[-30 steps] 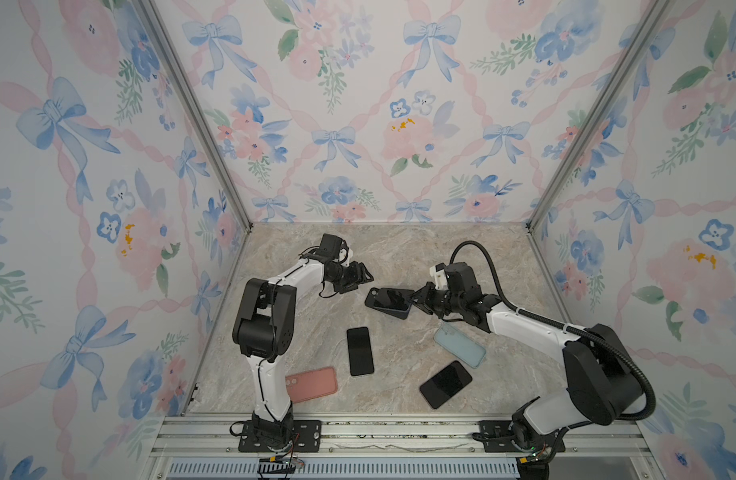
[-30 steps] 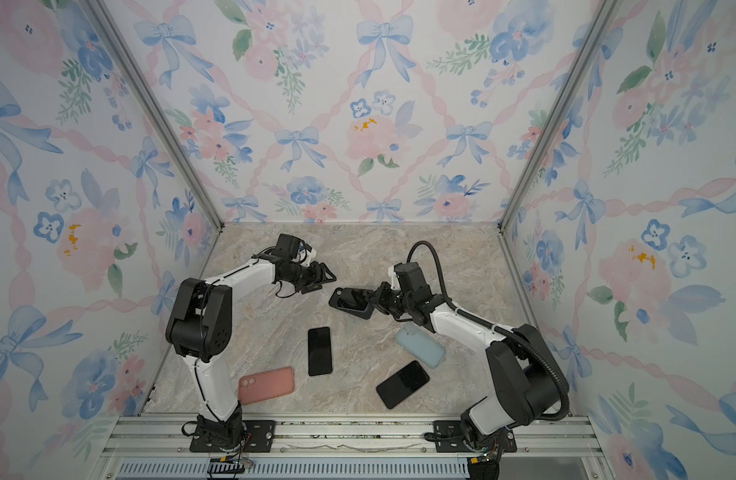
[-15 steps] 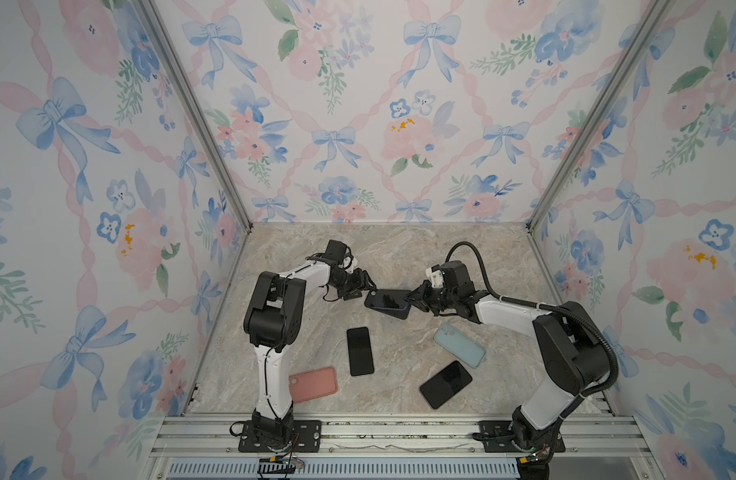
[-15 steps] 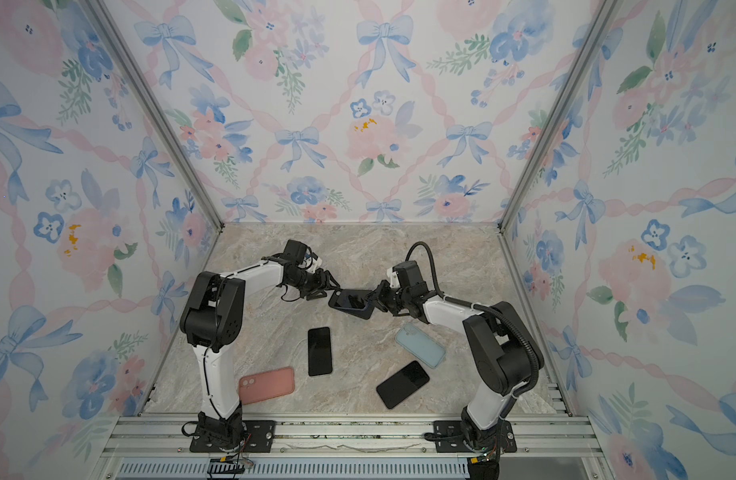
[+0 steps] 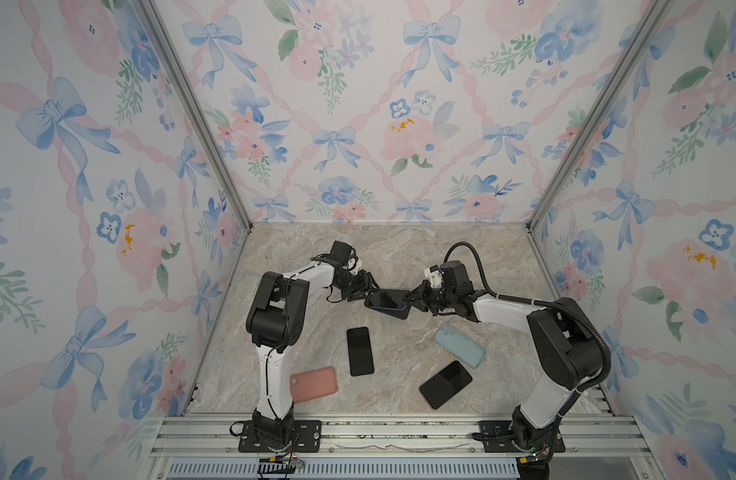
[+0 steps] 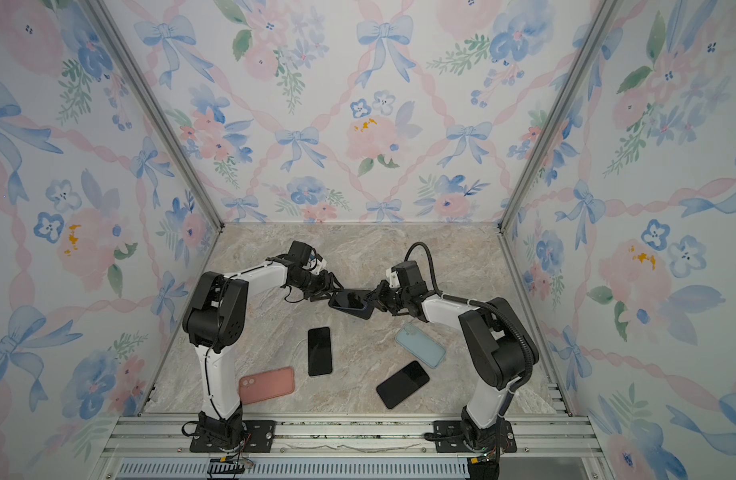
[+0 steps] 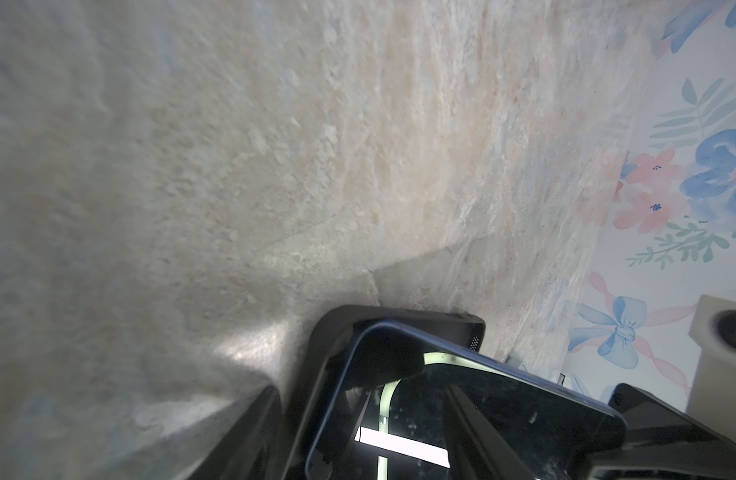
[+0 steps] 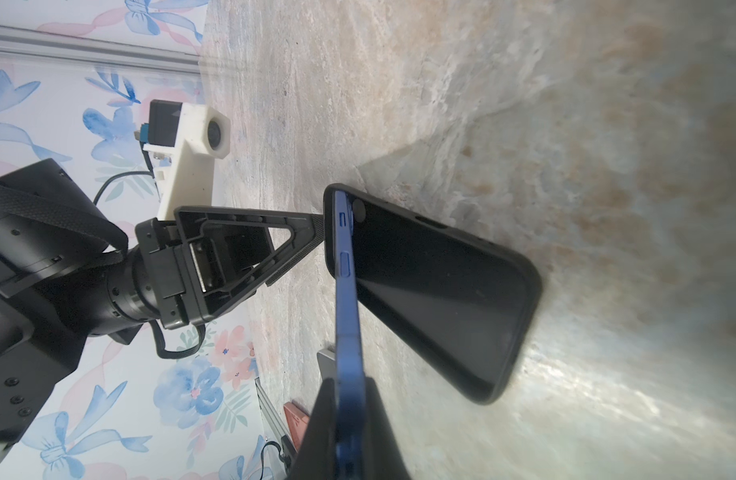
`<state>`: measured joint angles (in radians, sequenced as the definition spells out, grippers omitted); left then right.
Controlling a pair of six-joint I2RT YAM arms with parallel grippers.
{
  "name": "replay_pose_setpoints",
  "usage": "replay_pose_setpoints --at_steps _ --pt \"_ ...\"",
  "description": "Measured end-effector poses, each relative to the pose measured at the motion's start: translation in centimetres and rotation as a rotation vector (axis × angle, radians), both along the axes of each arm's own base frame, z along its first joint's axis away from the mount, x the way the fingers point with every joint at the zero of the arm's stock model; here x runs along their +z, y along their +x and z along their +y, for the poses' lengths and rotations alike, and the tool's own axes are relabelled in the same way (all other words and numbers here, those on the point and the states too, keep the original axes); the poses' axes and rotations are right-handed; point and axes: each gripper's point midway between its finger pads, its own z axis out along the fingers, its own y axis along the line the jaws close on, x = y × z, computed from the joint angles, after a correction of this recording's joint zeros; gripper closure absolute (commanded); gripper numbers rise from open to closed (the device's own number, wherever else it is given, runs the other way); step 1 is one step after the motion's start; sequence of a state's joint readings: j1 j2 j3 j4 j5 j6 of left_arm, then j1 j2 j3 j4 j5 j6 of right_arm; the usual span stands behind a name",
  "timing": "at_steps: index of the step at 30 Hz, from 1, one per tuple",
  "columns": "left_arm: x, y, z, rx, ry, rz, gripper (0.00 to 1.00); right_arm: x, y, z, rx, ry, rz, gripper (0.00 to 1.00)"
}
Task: Put the phone into the phone case
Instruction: 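Push the blue-framed phone edge into the black case with the right gripper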
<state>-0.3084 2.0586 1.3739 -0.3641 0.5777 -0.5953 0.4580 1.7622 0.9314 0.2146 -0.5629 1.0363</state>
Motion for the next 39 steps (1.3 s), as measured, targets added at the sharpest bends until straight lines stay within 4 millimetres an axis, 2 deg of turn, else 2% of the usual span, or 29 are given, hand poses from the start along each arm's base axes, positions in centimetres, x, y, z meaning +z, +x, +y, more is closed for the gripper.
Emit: replay_pose_setpoints --at_steps 31,39 --pt "-0.2 0.2 -0.4 0.017 0.075 -0.041 0.38 -1.5 0.8 1.0 0.041 0.015 0.007 1.00" --pt "-0.2 0.2 -0.4 0.024 0.102 -0.057 0.38 -1.9 1.0 0.9 0.047 -0.014 0.003 0.93"
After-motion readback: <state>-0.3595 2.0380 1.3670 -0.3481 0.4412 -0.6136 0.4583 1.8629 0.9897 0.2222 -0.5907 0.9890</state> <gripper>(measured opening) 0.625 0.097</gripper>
